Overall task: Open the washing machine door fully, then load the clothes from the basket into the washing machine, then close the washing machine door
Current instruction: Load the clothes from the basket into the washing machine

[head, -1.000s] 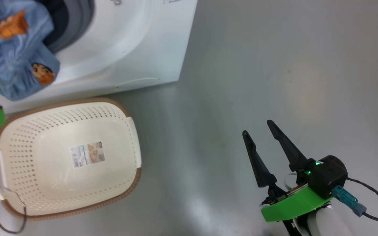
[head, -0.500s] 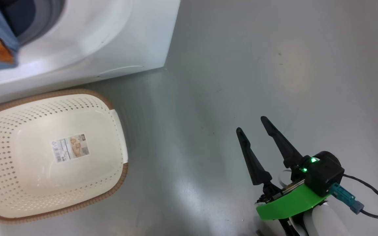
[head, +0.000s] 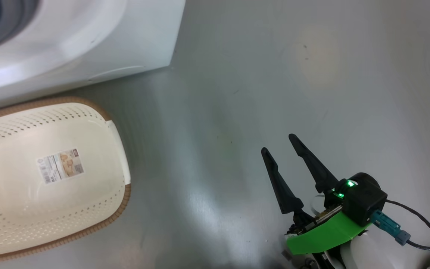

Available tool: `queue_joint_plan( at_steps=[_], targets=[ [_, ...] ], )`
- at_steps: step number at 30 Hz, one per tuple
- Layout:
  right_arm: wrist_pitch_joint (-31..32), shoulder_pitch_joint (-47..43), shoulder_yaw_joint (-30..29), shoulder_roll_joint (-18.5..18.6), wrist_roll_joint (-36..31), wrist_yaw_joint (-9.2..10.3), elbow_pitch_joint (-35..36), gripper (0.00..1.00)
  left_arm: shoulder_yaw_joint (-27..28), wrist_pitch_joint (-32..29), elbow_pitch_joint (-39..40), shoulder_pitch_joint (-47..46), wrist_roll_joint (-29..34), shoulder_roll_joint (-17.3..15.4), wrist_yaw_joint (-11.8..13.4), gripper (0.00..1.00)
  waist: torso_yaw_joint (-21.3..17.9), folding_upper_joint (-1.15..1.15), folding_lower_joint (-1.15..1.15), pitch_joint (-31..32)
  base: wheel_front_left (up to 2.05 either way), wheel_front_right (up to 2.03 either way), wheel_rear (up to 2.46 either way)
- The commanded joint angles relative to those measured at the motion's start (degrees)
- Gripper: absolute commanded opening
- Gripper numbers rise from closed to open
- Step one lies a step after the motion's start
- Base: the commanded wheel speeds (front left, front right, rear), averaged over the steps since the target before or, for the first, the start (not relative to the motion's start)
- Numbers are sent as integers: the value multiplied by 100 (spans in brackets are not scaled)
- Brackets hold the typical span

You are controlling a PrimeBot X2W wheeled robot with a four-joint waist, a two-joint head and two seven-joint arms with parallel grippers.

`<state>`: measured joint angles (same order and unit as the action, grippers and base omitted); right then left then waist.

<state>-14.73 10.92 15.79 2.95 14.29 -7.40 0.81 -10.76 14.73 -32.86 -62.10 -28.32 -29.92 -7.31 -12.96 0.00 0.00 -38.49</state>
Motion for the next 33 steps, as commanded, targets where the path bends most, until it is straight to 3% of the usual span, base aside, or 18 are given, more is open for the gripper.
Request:
queue_joint_plan(
  at_steps=[1,11,16,22,27,33],
  targets=[
    [-27,-53,146,-7,34,-9,145,100,42,11,-54,-175,-109,-387,-18,0,-63,0,0,-101,0,0,0],
    [-27,-122,266,-7,67,-9,153,100,-640,-362,-891,-1011,-859,-648,-18,0,-111,0,0,-360,0,0,0],
    [-27,-131,408,-7,119,-9,152,100,-784,-74,-962,-1513,-820,-835,-18,0,-188,0,0,-521,0,0,0],
    [-27,-115,527,-7,167,-9,206,100,-250,23,-393,-1795,-299,-938,25,0,-295,0,0,-680,0,0,0],
    [-27,-129,548,-7,218,-9,222,100,489,25,303,-1495,187,-791,41,0,-341,0,0,-706,0,0,0],
    [-27,-114,585,-7,242,-9,179,100,699,26,-18,-1230,374,-603,4,0,-333,0,0,-682,0,0,0]
  ],
)
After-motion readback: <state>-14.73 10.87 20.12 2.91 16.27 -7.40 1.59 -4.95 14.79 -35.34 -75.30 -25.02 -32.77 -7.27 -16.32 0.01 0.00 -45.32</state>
